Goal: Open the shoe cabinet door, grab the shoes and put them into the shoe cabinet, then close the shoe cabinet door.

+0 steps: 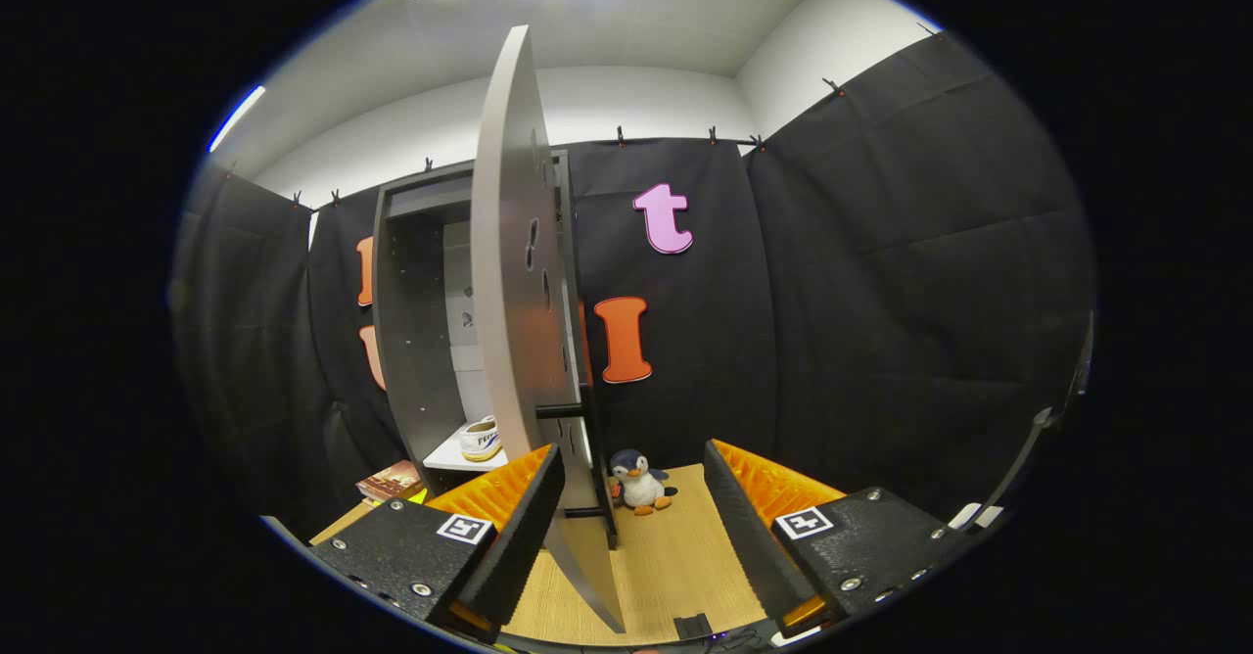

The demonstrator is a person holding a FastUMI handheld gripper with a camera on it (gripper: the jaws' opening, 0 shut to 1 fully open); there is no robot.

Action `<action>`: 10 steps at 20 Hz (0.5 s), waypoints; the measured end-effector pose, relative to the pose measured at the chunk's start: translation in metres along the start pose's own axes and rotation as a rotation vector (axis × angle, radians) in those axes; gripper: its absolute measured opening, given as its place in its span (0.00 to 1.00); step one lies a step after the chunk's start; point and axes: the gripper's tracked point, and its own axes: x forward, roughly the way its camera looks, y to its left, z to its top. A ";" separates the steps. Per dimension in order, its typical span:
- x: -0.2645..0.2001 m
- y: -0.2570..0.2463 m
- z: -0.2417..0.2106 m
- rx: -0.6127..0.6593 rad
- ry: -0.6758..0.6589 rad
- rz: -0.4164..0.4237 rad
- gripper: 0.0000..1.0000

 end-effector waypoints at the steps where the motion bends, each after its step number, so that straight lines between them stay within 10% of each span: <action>1: 0.005 0.000 -0.002 0.000 0.006 0.014 0.90; 10: 0.025 0.004 -0.010 0.007 0.022 0.090 0.92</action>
